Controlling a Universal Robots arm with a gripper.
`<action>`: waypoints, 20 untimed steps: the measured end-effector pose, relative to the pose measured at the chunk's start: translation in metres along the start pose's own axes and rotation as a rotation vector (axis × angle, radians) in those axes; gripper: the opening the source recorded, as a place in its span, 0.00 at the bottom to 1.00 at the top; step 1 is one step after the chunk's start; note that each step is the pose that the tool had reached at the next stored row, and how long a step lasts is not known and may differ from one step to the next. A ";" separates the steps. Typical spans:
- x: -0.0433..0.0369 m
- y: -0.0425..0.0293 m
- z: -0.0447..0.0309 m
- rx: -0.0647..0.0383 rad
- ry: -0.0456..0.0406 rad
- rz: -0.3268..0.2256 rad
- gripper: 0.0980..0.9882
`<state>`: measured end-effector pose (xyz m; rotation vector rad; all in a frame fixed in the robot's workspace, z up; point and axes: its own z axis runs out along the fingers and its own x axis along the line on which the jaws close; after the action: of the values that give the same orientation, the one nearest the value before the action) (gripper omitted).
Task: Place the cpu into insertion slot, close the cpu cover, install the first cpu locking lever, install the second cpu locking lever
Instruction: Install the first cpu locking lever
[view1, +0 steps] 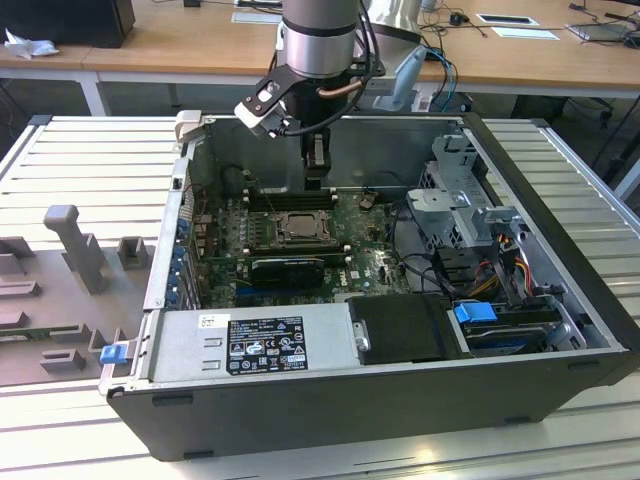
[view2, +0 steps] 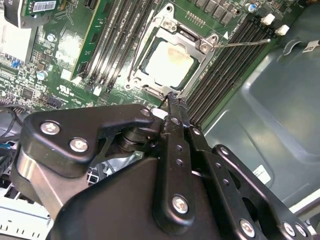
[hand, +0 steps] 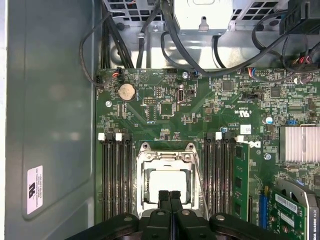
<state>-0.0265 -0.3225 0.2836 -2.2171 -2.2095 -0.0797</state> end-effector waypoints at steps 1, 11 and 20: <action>0.0000 0.0000 -0.0006 0.000 0.0000 0.000 0.01; 0.0004 0.0002 -0.0082 0.000 0.0001 0.000 0.01; 0.0005 0.0003 -0.0115 0.000 0.0000 0.000 0.01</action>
<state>-0.0265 -0.3225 0.2951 -2.2171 -2.2095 -0.0796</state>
